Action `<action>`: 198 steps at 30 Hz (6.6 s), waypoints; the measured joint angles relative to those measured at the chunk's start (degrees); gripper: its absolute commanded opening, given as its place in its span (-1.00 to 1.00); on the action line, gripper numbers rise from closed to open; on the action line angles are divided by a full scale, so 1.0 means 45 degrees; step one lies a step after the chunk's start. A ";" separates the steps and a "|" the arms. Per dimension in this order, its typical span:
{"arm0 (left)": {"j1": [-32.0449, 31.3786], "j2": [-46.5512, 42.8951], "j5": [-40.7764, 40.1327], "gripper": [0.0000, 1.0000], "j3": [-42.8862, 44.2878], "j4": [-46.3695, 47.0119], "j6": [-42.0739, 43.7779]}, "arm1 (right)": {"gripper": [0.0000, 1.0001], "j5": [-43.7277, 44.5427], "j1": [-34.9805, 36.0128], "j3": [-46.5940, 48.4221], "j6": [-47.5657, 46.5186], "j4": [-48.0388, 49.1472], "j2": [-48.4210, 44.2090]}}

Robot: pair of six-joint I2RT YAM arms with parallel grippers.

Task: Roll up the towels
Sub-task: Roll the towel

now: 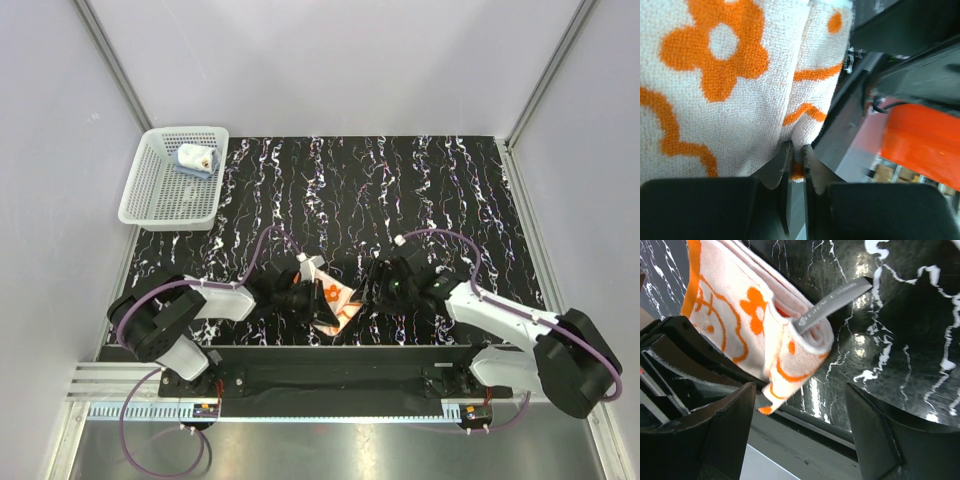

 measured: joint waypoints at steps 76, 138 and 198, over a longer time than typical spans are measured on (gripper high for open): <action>-0.7776 0.1700 -1.4581 -0.85 0.6523 -1.1516 0.3050 | -0.63 0.0554 0.1229 0.3186 0.0117 -0.1817 0.4240; 0.0913 -0.1127 -0.1035 -1.00 -0.2118 0.1292 -0.2803 | 0.32 -0.1695 0.0457 -0.1598 0.2074 0.8607 0.4284; 0.0981 -0.3230 -0.4590 0.40 0.0160 -0.4750 0.0573 | -0.76 0.0015 0.1132 0.0622 0.1515 0.5537 0.4877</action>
